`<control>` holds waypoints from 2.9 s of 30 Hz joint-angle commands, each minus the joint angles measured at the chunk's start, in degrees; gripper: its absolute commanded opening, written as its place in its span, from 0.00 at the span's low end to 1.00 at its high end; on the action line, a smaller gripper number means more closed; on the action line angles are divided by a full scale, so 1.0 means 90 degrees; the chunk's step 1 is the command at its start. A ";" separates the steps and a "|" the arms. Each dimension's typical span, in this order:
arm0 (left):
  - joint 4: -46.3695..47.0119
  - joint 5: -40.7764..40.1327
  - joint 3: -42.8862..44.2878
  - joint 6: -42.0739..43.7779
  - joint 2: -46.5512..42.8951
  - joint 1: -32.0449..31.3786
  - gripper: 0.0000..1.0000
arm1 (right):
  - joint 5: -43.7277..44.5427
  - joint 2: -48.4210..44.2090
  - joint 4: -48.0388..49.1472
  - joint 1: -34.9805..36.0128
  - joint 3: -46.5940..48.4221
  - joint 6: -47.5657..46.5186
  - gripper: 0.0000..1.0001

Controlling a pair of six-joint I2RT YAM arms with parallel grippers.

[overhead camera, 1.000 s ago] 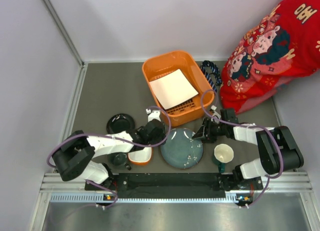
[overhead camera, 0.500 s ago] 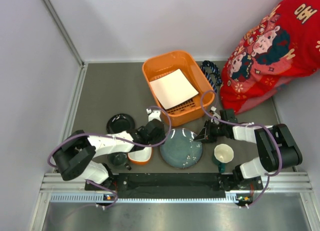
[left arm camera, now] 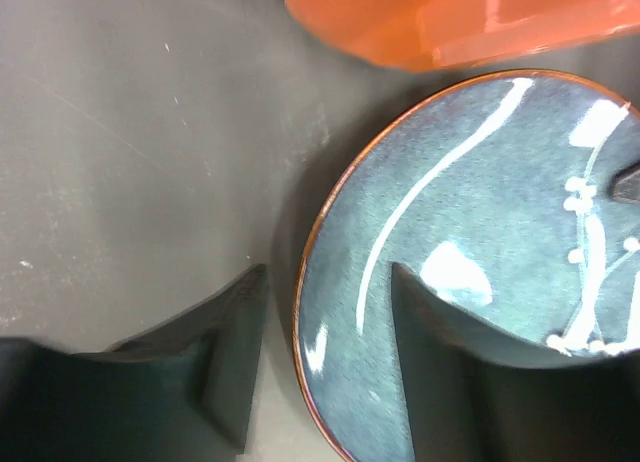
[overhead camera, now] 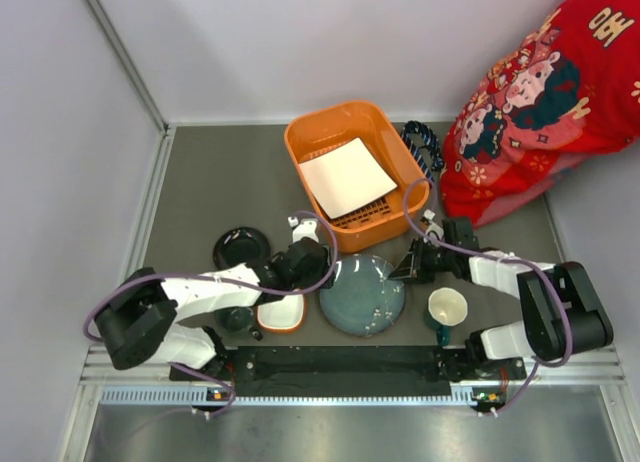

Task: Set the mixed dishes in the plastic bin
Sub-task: Pick up the plate at the center of the board.

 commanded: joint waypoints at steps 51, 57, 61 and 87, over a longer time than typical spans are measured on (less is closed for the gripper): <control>-0.0706 -0.0366 0.0335 -0.0150 -0.2430 -0.0023 0.79 | -0.1346 -0.3279 -0.1102 -0.0484 0.1158 0.0848 0.00; -0.0794 -0.0336 0.0383 -0.0159 -0.2664 -0.0023 0.79 | -0.1483 -0.3611 -0.1356 -0.0484 0.1295 0.1033 0.00; -0.0882 -0.0404 0.0491 -0.0189 -0.2782 -0.0033 0.79 | -0.1512 -0.3874 -0.1512 -0.0484 0.1373 0.1131 0.00; -0.0550 -0.0786 0.0726 -0.0364 -0.3270 -0.0023 0.80 | -0.0712 -0.3661 -0.0166 -0.0659 0.1608 0.2186 0.00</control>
